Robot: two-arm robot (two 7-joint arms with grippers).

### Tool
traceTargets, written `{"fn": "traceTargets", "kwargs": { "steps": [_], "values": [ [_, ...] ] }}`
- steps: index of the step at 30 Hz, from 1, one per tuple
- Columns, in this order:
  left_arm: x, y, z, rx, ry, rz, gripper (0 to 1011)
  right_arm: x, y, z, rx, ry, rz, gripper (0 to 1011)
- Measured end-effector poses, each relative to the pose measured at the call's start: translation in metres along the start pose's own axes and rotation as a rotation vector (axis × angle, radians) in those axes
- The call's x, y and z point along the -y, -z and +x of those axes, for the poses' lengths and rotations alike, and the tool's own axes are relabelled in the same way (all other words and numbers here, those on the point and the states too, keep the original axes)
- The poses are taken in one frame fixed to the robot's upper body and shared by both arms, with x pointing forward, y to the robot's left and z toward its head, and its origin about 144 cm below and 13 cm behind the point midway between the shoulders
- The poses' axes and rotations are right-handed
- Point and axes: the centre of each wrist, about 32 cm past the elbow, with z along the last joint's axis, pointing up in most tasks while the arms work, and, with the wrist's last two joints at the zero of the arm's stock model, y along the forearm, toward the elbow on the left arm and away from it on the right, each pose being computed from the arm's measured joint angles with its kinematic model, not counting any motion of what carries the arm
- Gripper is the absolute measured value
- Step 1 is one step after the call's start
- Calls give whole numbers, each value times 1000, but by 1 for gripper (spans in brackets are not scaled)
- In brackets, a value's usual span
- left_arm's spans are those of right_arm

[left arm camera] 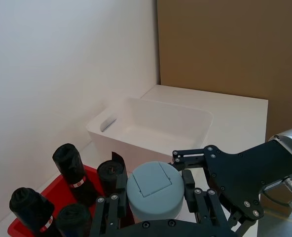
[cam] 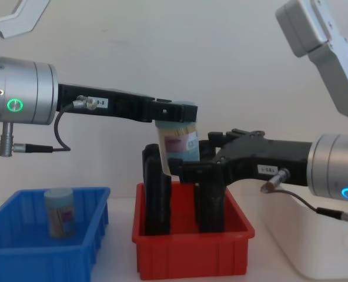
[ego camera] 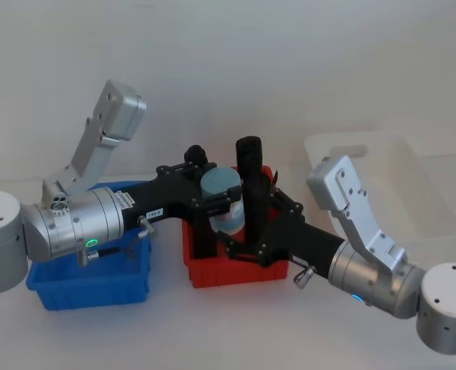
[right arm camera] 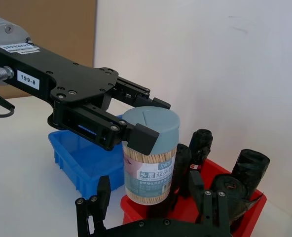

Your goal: Pick the cotton swabs from the blue box and place them into the white box.

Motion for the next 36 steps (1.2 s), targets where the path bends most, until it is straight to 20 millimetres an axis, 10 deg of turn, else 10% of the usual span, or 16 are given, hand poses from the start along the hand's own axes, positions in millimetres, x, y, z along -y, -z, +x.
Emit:
{"fn": "traceTargets", "kwargs": {
  "steps": [16,28,36],
  "values": [
    [0,0,0,0,0,0,670,-25,6,5,-34,-48,14,989],
    [0,0,0,0,0,0,670,-35,9,5,-43,-62,26,683],
    [0,0,0,0,0,0,781,-37,8,4,-39,-64,33,668]
  ]
}}
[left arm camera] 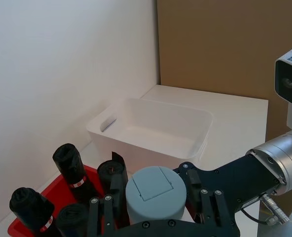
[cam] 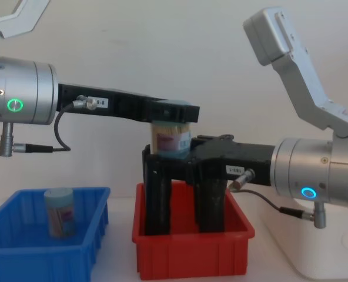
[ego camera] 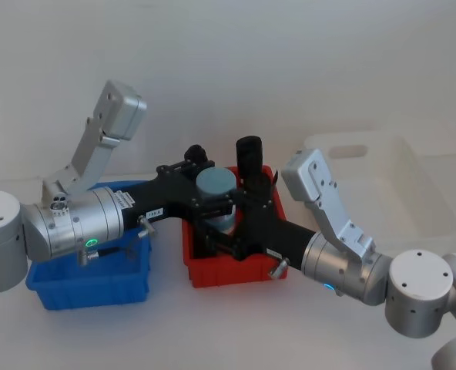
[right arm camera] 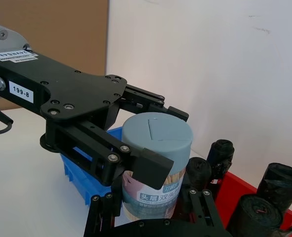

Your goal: Pick the cotton swabs from the blue box and place them into the white box.

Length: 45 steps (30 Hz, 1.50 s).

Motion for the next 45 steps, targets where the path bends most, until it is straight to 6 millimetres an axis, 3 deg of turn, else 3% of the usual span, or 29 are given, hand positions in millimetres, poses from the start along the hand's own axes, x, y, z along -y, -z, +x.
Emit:
{"fn": "traceTargets", "kwargs": {
  "steps": [7,26,45],
  "values": [
    [0,0,0,0,0,0,996,0,0,0,4,8,2,668],
    [0,0,0,0,0,0,1004,16,1,2,0,79,2,667],
    [0,0,0,0,0,0,1004,67,12,16,-31,341,7,667]
  ]
}}
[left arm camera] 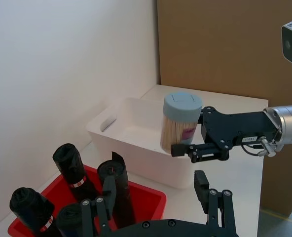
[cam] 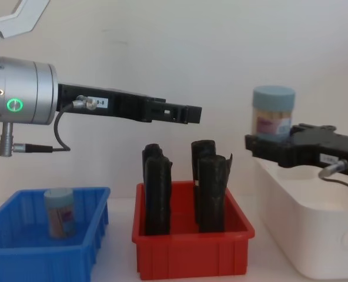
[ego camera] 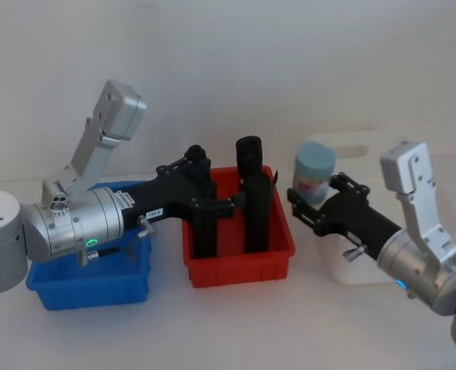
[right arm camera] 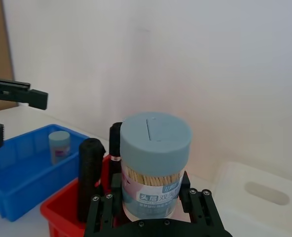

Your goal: Pick the cotton swabs from the blue box and place them into the white box.

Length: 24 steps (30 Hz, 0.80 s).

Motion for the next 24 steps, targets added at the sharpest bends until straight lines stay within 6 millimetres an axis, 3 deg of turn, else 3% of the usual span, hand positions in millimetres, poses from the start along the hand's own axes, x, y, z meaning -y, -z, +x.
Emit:
{"fn": "traceTargets", "kwargs": {
  "steps": [12,24],
  "values": [
    [0,0,0,0,0,0,1004,15,10,24,-36,192,-25,667],
    [0,0,0,0,0,0,1004,4,22,48,-111,306,-108,667]
  ]
}}
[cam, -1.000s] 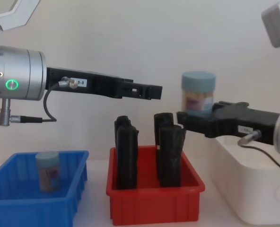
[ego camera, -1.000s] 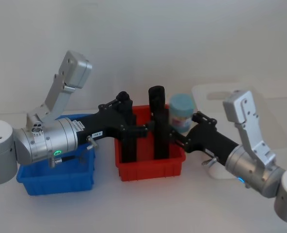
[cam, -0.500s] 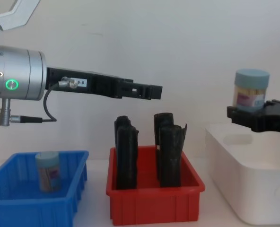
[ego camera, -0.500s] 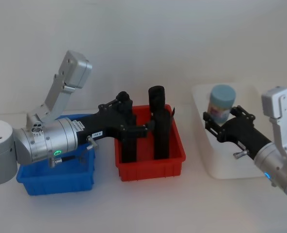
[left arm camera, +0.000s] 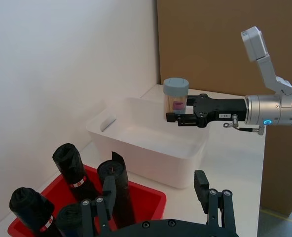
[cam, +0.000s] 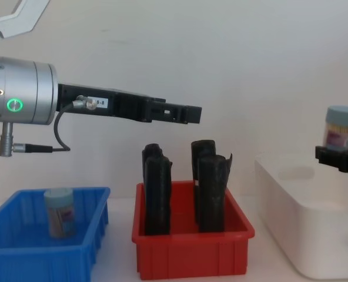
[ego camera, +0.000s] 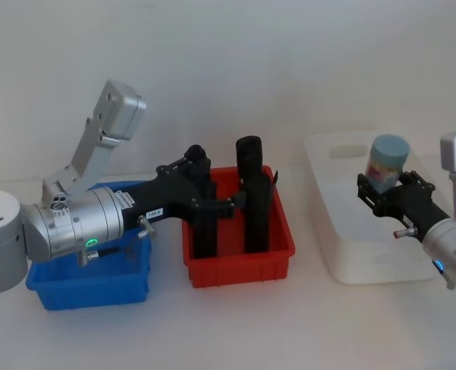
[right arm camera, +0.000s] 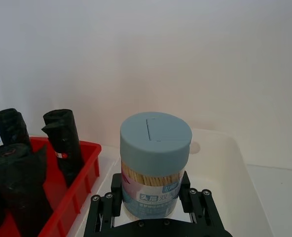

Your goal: Pick the cotton swabs from the blue box and place them into the white box.

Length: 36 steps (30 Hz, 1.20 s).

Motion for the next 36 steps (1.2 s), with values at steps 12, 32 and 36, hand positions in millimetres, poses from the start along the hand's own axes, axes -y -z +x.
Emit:
{"fn": "traceTargets", "kwargs": {
  "steps": [12,32,36],
  "values": [
    [0,0,0,0,0,0,1004,-17,5,5,-32,9,-78,667],
    [0,0,0,0,0,0,1004,-27,7,5,-38,-9,-124,1001],
    [0,0,0,0,0,0,1004,-27,6,4,-31,-9,-110,1001]
  ]
}}
